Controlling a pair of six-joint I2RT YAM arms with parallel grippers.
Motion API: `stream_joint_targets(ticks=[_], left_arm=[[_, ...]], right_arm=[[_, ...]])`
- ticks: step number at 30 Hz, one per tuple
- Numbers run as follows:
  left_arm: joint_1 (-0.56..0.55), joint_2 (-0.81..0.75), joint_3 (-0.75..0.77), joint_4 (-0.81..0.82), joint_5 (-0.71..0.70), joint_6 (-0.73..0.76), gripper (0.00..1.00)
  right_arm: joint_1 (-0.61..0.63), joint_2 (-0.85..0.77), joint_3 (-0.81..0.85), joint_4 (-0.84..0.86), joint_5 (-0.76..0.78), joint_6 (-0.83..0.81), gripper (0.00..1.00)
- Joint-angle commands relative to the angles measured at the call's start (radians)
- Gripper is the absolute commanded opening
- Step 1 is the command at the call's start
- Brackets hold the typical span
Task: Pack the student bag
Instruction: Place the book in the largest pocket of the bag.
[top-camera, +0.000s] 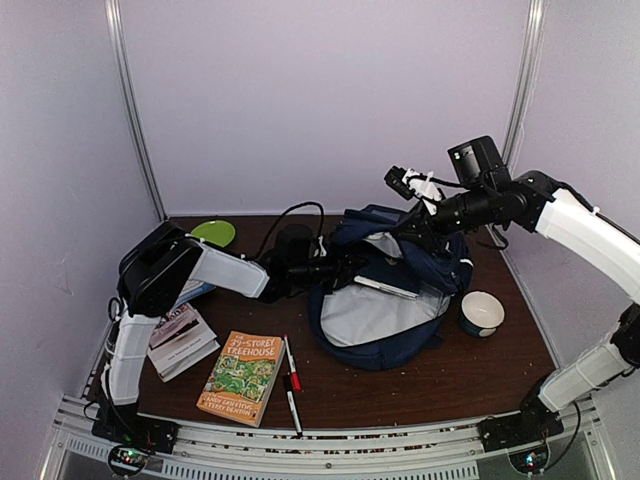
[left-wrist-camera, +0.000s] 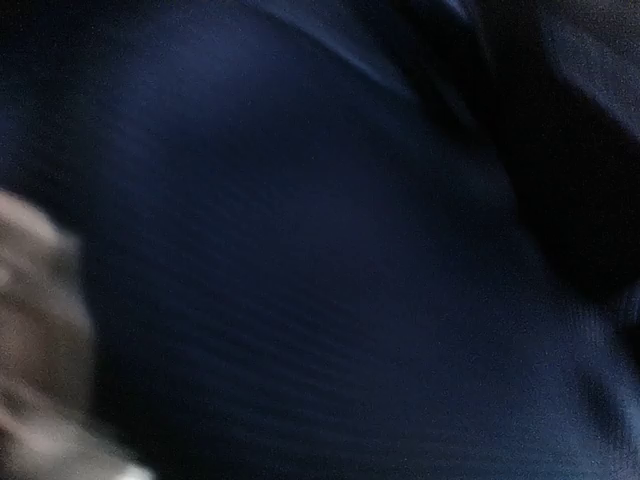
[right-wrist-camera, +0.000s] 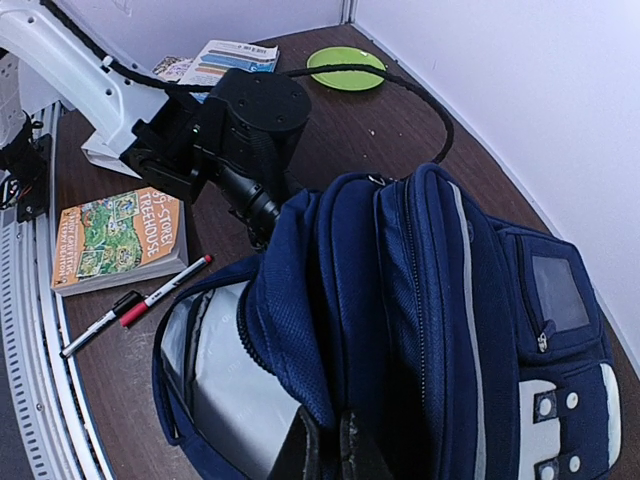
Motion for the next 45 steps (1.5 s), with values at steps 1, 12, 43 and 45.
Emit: stream_joint_targets(ticks=[1, 12, 43, 45], left_arm=[[0.039, 0.016, 0.066, 0.103, -0.01, 0.057, 0.0], [0.047, 0.111, 0.182, 0.109, 0.352, 0.066, 0.0], [0.078, -0.09, 0.172, -0.527, 0.217, 0.429, 0.56], [0.08, -0.159, 0.138, -0.548, 0.208, 0.453, 0.58]], right_arm=[[0.022, -0.08, 0.001, 0.051, -0.06, -0.022, 0.0], [0.027, 0.011, 0.078, 0.008, -0.069, -0.091, 0.0], [0.12, 0.008, 0.058, -0.048, 0.088, -0.201, 0.0], [0.114, 0.01, 0.058, -0.042, 0.101, -0.195, 0.0]])
